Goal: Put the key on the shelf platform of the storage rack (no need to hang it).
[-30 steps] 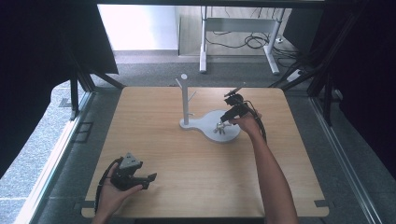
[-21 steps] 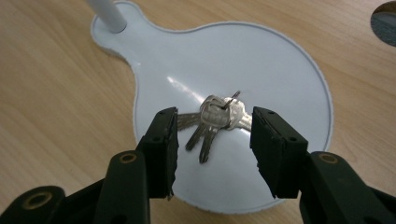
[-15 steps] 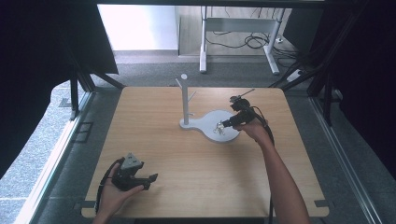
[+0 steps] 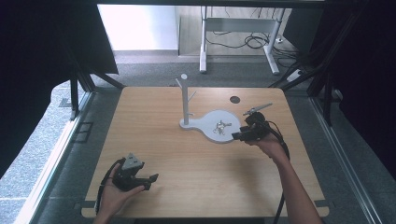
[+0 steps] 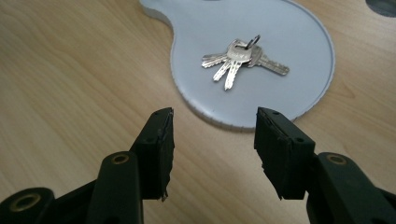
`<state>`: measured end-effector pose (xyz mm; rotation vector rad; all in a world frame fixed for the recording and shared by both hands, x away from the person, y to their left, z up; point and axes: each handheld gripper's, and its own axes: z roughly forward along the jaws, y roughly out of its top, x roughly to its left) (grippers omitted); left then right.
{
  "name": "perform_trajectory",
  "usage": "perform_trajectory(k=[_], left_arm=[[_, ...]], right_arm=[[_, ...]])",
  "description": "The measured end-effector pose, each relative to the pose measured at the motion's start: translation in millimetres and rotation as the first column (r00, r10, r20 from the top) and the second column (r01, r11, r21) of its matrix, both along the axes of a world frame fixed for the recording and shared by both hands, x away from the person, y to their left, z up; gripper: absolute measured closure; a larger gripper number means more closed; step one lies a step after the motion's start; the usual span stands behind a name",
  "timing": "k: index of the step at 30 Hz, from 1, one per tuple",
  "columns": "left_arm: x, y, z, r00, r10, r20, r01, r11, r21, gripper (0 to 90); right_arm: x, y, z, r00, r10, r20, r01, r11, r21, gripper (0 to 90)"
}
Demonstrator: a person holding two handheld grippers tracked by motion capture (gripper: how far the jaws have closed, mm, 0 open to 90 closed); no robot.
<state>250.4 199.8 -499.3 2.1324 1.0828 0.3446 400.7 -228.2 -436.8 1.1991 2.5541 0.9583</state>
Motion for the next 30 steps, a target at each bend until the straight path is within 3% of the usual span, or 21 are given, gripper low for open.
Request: perform_trajectory(k=[11,20,25,28,30], left_arm=[[0.1,-2.6,-2.5,1.0,-0.003,-0.006,0.003,1.0,0.006,26.2],[0.6,-3.4,-4.3,0.9999,0.001,-0.011,-0.001,1.0,0.009,26.3],[1.0,-4.4,-5.3,0.9999,-0.002,-0.016,0.002,0.9999,0.013,26.3],[0.9,-5.5,-5.8,0.9999,-0.001,-0.017,0.002,0.9999,0.015,26.2],[0.7,-5.8,-5.6,0.9998,-0.003,-0.017,0.003,0.9999,0.015,26.2]], right_arm=[[-41.7,-19.9,-14.2,0.9995,0.016,0.028,-0.017,0.9991,0.04,47.5],[-79.0,-37.1,-49.0,0.9999,0.015,0.007,-0.016,0.9989,0.045,47.4],[-89.8,-43.1,-64.4,1.0,-0.003,0.002,0.002,0.9982,0.059,47.4],[-89.9,-42.7,-68.4,1.0,-0.002,-0.004,0.002,0.9995,0.031,47.0],[-90.2,-42.6,-67.3,1.0,-0.009,0.004,0.009,0.999,0.045,47.0]])
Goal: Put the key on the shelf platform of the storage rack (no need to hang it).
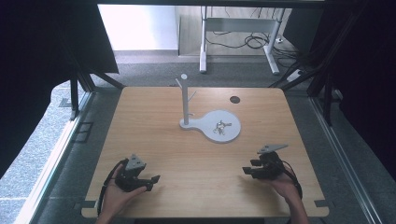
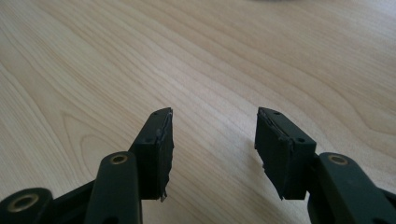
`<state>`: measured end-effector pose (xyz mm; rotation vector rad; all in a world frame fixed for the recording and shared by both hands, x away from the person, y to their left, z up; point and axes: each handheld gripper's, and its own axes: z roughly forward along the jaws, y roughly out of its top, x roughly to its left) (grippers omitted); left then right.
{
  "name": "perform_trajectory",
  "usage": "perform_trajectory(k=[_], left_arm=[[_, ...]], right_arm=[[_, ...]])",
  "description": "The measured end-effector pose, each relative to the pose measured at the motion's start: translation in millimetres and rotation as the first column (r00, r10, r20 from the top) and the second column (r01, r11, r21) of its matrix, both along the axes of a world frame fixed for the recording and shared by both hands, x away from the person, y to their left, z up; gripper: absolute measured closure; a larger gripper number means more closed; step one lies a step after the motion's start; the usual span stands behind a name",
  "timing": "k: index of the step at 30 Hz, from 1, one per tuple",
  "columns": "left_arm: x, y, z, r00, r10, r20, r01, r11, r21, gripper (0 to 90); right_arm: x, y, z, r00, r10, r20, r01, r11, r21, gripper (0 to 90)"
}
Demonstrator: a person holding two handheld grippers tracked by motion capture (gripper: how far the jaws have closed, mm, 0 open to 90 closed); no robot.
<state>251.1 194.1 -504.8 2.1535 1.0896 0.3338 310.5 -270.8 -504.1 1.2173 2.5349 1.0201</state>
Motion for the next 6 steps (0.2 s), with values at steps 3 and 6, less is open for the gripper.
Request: perform_trajectory(k=[3,6], left_arm=[[0.0,0.2,0.1,1.0,0.001,0.002,-0.001,1.0,0.0,26.2],[0.3,0.8,0.2,1.0,0.0,0.001,0.0,1.0,-0.002,26.2]], right_arm=[[-1.5,1.7,0.8,0.9998,-0.001,0.018,0.001,1.0,-0.006,46.1],[-3.6,1.9,0.4,0.9993,-0.011,0.035,0.011,0.9999,-0.008,43.9]])
